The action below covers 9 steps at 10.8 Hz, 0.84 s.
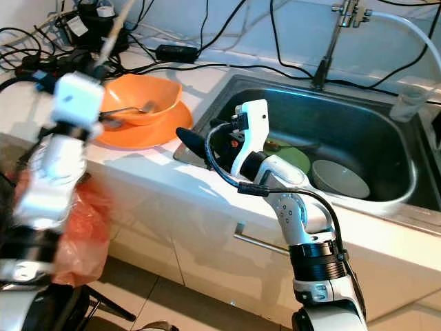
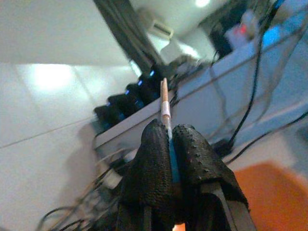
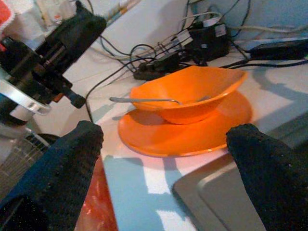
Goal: Kitchen organization
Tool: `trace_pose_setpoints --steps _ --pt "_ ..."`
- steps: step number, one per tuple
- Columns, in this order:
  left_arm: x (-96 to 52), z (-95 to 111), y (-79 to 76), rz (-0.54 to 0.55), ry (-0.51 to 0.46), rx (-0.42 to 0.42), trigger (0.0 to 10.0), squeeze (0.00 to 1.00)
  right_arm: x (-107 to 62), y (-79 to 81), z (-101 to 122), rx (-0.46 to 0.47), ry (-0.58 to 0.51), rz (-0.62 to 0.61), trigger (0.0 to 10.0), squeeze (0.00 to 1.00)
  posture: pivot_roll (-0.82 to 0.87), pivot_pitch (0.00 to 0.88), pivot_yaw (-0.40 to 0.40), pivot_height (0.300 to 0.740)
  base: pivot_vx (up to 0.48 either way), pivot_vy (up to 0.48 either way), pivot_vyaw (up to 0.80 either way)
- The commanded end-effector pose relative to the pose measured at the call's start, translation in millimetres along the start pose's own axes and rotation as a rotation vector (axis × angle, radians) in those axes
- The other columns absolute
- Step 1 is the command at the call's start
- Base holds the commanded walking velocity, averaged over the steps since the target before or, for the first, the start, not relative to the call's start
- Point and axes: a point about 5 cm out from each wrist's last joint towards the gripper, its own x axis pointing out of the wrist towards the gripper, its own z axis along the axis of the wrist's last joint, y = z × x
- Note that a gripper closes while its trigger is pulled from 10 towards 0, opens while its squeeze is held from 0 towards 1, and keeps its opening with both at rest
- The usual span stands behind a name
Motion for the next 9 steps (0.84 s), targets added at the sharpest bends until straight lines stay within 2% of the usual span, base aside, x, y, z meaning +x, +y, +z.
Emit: trace_pose_setpoints --steps 1,2,4,5,7,9 --pt "5.5 10 -9.9 -0.031 -0.035 -0.033 0.0 0.0 -1.1 -5.7 6 -0.012 -0.022 -0.036 10.0 0.0 0.06 0.0 0.02 0.74 0.0 0.0 0.0" --pt "8.7 17 -25.3 -0.061 -0.053 -0.1 0.0 0.0 -2.9 -11.0 10 -0.021 -0.037 -0.076 10.0 0.0 0.06 0.0 0.021 0.74 0.0 0.0 0.0" --pt "8.6 24 -53.6 -0.127 -0.052 -0.224 0.0 0.0 -10.9 -29.9 25 -0.059 -0.119 -0.231 10.0 0.0 0.04 0.0 0.022 0.74 0.0 0.0 0.0" --pt "7.1 28 -62.7 -0.144 -0.065 -0.282 0.0 0.0 -16.0 -39.4 33 -0.1 -0.161 -0.32 10.0 0.0 0.03 0.0 0.023 0.74 0.0 0.0 0.0" --pt "2.8 37 -82.4 -0.244 -0.088 -0.421 0.0 0.0 -26.1 -52.4 42 -0.121 -0.191 -0.42 10.0 0.0 0.01 0.0 0.027 0.74 0.0 0.0 0.0" --pt "-4.4 40 -105.8 -0.363 -0.09 -0.485 0.0 0.0 -38.9 -62.1 44 -0.188 -0.192 -0.52 10.0 0.0 -0.01 0.0 0.033 0.74 0.0 0.0 0.0"
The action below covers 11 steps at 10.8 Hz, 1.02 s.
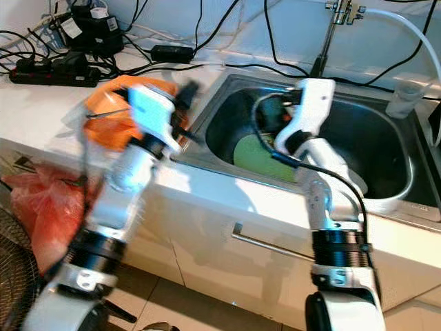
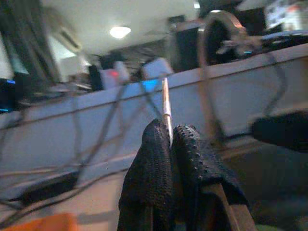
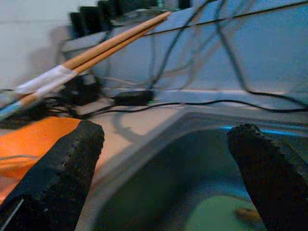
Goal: Kitchen organization
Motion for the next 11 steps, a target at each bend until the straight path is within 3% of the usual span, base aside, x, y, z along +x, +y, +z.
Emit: trace_pose_setpoints --steps 1,2,4,6,8,9,11 --pt "-0.6 -3 -7.5 -0.045 0.014 -0.031 0.0 0.0 -4.5 -8.2 2 -0.024 -0.018 -0.049 10.0 0.0 -0.02 0.0 0.038 0.74 0.0 0.0 0.0" --pt "-1.0 -11 -21.5 -0.104 0.048 -0.141 0.0 0.0 -12.5 -20.2 3 -0.03 -0.028 -0.116 10.0 0.0 -0.03 0.0 0.042 0.74 0.0 0.0 0.0" --pt "1.1 -17 -30.5 -0.12 0.06 -0.283 0.0 0.0 -17.8 -29.6 4 0.008 -0.033 -0.167 10.0 0.0 -0.04 0.0 0.042 0.74 0.0 0.0 0.0" --pt "7.4 -22 -36.7 -0.123 0.072 -0.48 0.0 0.0 -16.0 -31.5 11 0.142 -0.044 -0.183 10.0 0.0 -0.07 0.0 0.022 0.74 0.0 0.0 0.0" --pt "10.4 -25 -37.8 -0.106 0.075 -0.566 0.0 0.0 -15.4 -29.0 14 0.22 -0.035 -0.18 10.0 0.0 -0.09 0.0 0.007 0.74 0.0 0.0 0.0" --pt "13.9 -28 -36.0 -0.073 0.081 -0.641 0.0 0.0 -14.3 -28.3 12 0.33 -0.023 -0.185 10.0 0.0 -0.09 0.0 0.005 0.74 0.0 0.0 0.0" --pt "16.1 -28 -36.4 -0.081 0.09 -0.706 0.0 0.0 -10.8 -22.2 7 0.441 0.003 -0.126 10.0 0.0 -0.09 0.0 0.007 0.74 0.0 0.0 0.0"
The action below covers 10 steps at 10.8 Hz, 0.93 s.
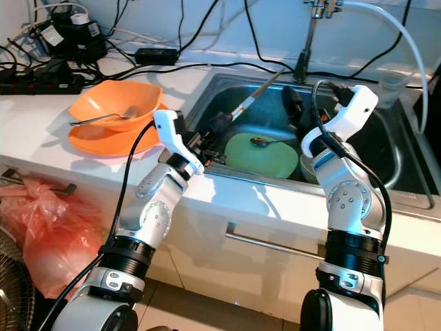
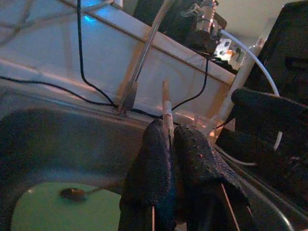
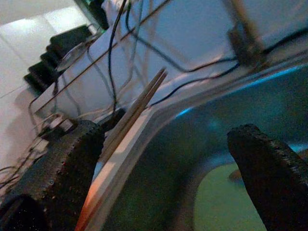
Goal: Kitchen organization
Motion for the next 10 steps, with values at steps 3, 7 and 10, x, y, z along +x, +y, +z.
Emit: trace_pose_setpoints --steps 3,7,10 --pt "12.1 11 -9.9 -0.05 -0.014 -0.085 0.0 0.0 5.3 11.3 -11 0.081 0.08 0.085 10.0 0.14 -0.07 0.0 0.006 0.74 0.0 0.0 0.0" --pt "12.6 12 -17.2 -0.092 -0.008 -0.167 0.0 0.0 10.7 23.4 -23 0.079 0.148 0.167 10.0 0.76 -0.06 0.0 -0.006 0.74 0.0 0.0 0.0" --pt "11.5 11 -25.9 -0.14 0.014 -0.202 0.0 0.0 18.7 27.9 -26 0.145 0.144 0.232 10.0 0.0 -0.05 0.0 -0.01 0.74 0.0 0.0 0.0"
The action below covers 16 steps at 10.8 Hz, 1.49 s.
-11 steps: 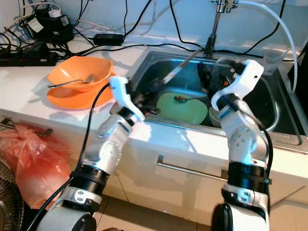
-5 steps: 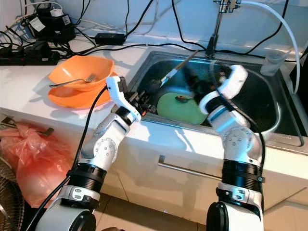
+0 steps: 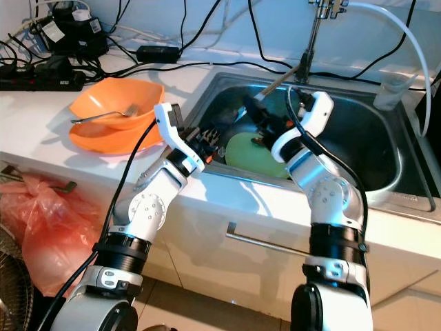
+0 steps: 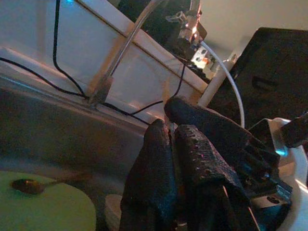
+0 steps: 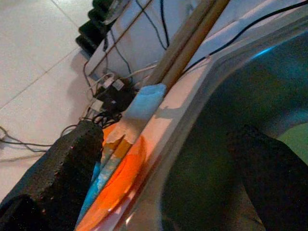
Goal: Kitchen organization
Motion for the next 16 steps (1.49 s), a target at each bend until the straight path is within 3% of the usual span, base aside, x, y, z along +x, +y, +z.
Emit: trace_pose_setpoints --steps 1,3,10,11,12,16 --pt "9.2 -2 -17.1 -0.063 -0.01 -0.044 0.0 0.0 7.5 8.3 6 0.017 -0.023 0.06 10.0 0.0 -0.04 0.0 -0.017 0.74 0.0 0.0 0.0" --pt "6.1 1 -18.0 -0.06 -0.01 -0.07 0.0 0.0 15.4 12.9 7 0.012 -0.03 0.109 10.0 0.0 -0.02 0.0 -0.024 0.74 0.0 0.0 0.0" --pt "-31.6 9 -13.1 -0.005 0.012 -0.107 0.0 0.0 23.0 11.3 22 0.009 -0.079 0.142 10.0 0.0 -0.01 0.0 -0.039 0.74 0.0 0.0 0.0" --pt "-33.9 9 -11.3 0.005 0.018 -0.105 0.0 0.0 23.2 11.9 22 0.01 -0.081 0.15 9.1 0.0 -0.01 0.0 -0.04 0.74 0.0 0.0 0.0" --pt "-33.8 11 -11.0 0.008 0.018 -0.101 0.0 0.0 23.0 12.2 22 0.015 -0.079 0.156 0.0 0.0 -0.01 0.0 -0.041 0.74 0.0 0.0 0.0" --pt "-31.4 13 -10.0 0.011 0.013 -0.099 0.0 0.0 20.7 12.9 10 0.033 -0.055 0.16 0.0 0.0 -0.01 0.0 -0.041 0.74 0.0 0.0 0.0"
